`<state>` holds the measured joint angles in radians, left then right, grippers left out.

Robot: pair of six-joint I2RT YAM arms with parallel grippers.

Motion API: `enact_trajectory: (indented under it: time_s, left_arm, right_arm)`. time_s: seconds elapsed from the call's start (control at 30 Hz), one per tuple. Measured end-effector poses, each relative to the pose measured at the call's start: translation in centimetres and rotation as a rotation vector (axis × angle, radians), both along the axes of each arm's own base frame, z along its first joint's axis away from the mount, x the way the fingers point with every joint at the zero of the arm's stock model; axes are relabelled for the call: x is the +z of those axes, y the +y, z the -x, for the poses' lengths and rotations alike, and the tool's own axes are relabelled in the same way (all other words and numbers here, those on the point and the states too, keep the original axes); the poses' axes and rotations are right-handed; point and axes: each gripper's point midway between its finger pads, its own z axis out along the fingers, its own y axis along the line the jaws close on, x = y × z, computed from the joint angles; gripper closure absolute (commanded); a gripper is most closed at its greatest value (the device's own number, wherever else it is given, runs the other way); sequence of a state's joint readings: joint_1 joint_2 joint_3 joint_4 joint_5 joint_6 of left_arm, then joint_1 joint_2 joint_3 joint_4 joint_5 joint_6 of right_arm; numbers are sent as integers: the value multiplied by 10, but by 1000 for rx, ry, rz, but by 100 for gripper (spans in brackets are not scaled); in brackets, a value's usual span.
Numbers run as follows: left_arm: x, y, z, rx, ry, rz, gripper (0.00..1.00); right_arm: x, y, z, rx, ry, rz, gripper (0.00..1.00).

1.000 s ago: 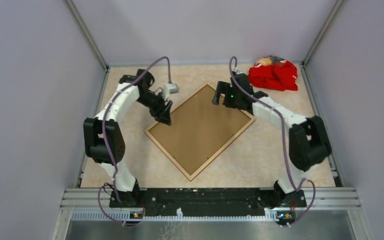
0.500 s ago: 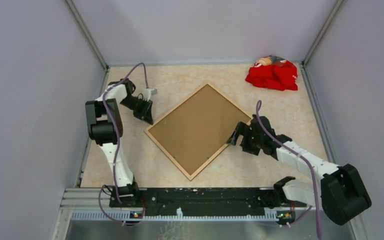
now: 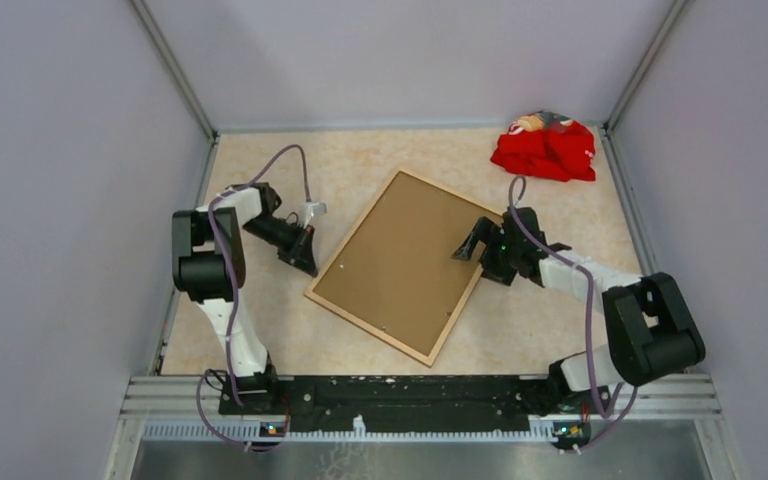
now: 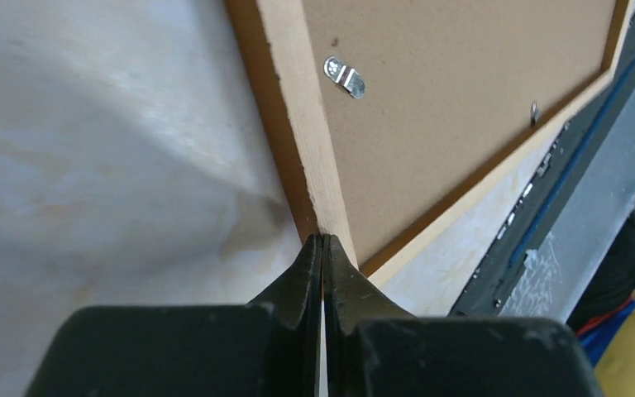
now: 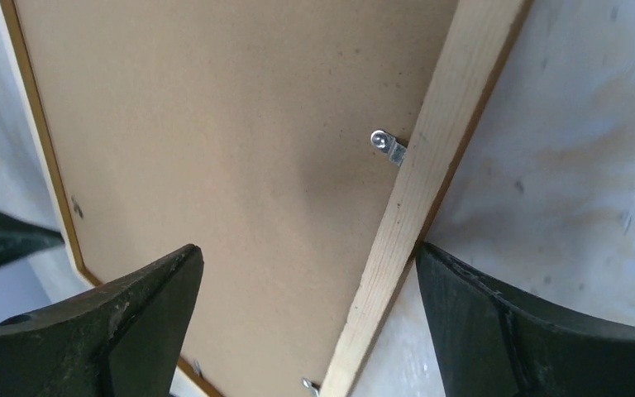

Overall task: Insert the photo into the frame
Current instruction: Adjust the photo frame at the center of the board, then install the photo frame at the center of the board.

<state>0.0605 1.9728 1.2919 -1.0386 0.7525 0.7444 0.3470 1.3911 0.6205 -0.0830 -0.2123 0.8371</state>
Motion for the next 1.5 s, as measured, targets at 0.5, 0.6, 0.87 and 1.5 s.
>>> enact_trajectory:
  time_s: [0.5,0.6,0.87,1.5]
  left_arm:
    - [14,-12,20,-38,23,40,62]
    - [26,-16,-2,-18,-18,65,63]
    - [1,-32,-12,9,79,126,70]
    - [-4,-39,2,66,152,154,89]
  right_arm:
    - [85,-16,-39,-30,-266,152,4]
    - [101,10,-29,40,-330,126,10]
    - [64,108,6,328,-293,55,13]
    - [22,263,18,603,-268,-160,20]
